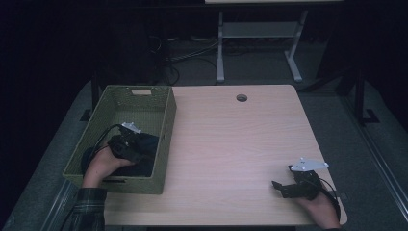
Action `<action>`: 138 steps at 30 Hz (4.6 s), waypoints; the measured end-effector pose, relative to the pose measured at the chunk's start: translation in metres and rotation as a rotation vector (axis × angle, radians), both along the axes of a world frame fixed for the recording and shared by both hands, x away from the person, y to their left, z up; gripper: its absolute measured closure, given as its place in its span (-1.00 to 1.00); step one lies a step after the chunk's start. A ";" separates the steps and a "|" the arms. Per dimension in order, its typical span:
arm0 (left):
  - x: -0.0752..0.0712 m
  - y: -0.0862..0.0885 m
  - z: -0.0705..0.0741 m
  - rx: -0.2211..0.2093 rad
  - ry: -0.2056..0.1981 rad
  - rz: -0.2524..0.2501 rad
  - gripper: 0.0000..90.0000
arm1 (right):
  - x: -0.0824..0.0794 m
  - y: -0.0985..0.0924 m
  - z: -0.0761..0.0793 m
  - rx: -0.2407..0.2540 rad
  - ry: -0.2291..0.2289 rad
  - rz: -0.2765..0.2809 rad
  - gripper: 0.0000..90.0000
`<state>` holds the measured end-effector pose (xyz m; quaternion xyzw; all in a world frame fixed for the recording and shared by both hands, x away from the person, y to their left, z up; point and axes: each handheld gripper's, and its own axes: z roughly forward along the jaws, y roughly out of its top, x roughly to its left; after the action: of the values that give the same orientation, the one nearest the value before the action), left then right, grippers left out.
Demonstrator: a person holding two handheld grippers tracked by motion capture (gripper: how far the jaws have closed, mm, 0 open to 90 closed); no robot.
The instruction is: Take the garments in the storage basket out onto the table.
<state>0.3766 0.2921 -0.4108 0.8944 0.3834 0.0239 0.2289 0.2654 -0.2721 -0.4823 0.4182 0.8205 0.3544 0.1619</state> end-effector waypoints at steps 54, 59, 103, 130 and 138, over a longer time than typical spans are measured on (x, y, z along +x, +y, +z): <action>0.004 0.001 0.009 0.050 0.049 0.039 0.57 | 0.000 0.000 0.000 0.000 0.000 0.000 -0.79; 0.002 0.003 0.022 0.045 0.033 0.042 0.58 | 0.000 0.000 0.000 0.000 0.000 0.000 -0.79; 0.000 0.011 0.169 0.068 -0.177 0.089 0.62 | 0.000 0.000 0.000 0.002 0.001 0.001 -0.79; 0.004 -0.036 0.223 -0.034 -0.238 0.010 0.62 | 0.000 0.000 0.000 0.001 0.003 -0.002 -0.79; 0.003 -0.058 0.235 -0.055 -0.263 -0.015 0.62 | 0.000 0.000 0.000 0.000 0.002 -0.003 -0.79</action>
<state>0.3800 0.2340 -0.1753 0.8799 0.3438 0.1287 0.3017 0.2651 -0.2720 -0.4821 0.4199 0.8200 0.3539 0.1617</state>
